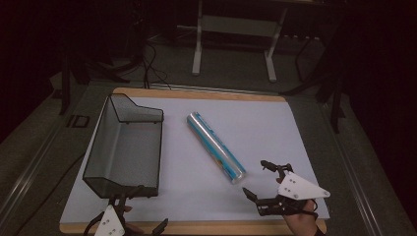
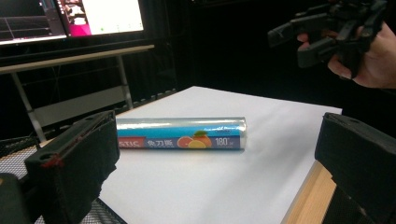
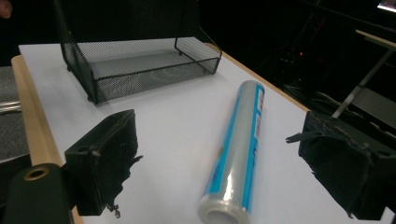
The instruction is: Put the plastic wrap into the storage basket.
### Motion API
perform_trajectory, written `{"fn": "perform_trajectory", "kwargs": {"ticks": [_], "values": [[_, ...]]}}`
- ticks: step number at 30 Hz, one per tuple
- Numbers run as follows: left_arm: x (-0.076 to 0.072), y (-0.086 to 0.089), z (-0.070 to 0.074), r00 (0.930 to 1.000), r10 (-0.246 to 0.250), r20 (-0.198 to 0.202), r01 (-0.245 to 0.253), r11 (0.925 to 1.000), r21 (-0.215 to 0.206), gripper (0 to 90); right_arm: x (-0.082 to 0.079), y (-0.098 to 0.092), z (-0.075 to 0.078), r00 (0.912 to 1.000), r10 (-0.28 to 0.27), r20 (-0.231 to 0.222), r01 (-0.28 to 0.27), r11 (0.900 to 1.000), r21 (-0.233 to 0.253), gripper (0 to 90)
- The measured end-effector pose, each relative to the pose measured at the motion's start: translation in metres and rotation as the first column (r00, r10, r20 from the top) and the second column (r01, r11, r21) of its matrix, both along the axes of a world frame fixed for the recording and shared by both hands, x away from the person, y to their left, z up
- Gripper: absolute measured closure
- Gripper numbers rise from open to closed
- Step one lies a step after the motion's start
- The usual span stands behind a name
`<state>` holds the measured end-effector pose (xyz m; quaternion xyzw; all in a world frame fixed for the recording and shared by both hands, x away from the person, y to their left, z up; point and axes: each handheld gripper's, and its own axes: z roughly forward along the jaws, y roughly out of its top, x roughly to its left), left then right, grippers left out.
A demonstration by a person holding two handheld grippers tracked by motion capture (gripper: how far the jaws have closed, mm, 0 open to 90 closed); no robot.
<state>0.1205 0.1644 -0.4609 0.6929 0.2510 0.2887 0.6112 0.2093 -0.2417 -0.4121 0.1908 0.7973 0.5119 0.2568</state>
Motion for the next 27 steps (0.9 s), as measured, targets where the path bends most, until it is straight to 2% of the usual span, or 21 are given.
{"fn": "perform_trajectory", "kwargs": {"ticks": [6,13,14,27], "values": [[0.0,-0.002,-0.001,1.0,-0.001,0.003,0.001,0.9998,0.019,0.7,0.015,0.01,0.007,0.9999,0.005,0.015,-0.005,1.0,-0.029,11.0],[0.0,-0.003,-0.001,1.0,-0.006,0.003,0.006,0.9998,0.02,0.7,0.029,0.024,0.014,0.9994,0.004,0.035,-0.001,0.998,-0.064,10.9],[0.0,-0.003,-0.001,1.0,-0.007,0.005,0.007,0.9998,0.02,0.8,0.035,0.03,0.018,0.9993,-0.003,0.038,0.006,0.998,-0.07,10.9],[0.0,-0.003,-0.002,0.9999,-0.012,0.0,0.012,0.9997,0.022,0.7,0.073,0.052,0.02,0.9988,-0.048,0.004,0.048,0.997,-0.052,10.0]]}}
